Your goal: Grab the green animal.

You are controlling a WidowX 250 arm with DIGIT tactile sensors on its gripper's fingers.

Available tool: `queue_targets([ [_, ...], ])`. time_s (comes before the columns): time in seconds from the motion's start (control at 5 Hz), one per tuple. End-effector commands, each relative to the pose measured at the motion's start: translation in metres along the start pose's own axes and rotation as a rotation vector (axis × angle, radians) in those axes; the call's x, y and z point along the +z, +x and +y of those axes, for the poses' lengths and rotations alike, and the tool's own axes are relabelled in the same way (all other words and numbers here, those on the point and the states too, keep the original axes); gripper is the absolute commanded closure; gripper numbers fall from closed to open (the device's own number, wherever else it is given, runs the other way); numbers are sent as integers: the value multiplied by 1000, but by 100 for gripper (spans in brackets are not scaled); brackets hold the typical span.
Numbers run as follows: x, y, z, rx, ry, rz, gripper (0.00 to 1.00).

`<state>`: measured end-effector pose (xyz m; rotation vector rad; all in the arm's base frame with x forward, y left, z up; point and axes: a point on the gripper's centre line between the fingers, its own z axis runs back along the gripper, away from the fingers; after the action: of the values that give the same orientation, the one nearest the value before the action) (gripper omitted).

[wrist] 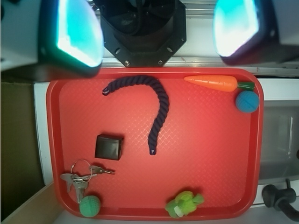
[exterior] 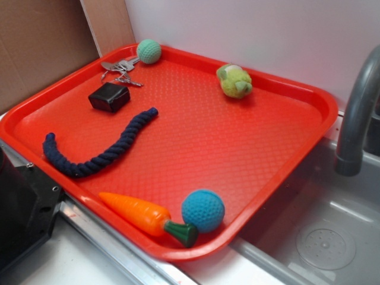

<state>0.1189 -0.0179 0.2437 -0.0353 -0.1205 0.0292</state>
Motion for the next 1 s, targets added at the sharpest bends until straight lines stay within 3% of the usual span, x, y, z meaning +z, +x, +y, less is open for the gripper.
queue_targets([
  [0.0,0,0,0,0,0,0,0],
  [0.4,-51,84,-10,220,-35,-142,0],
  [0.6,-74,111,-11,373,-53,-222,0],
  [0.8,-106,141,-13,529,-147,-280,0],
])
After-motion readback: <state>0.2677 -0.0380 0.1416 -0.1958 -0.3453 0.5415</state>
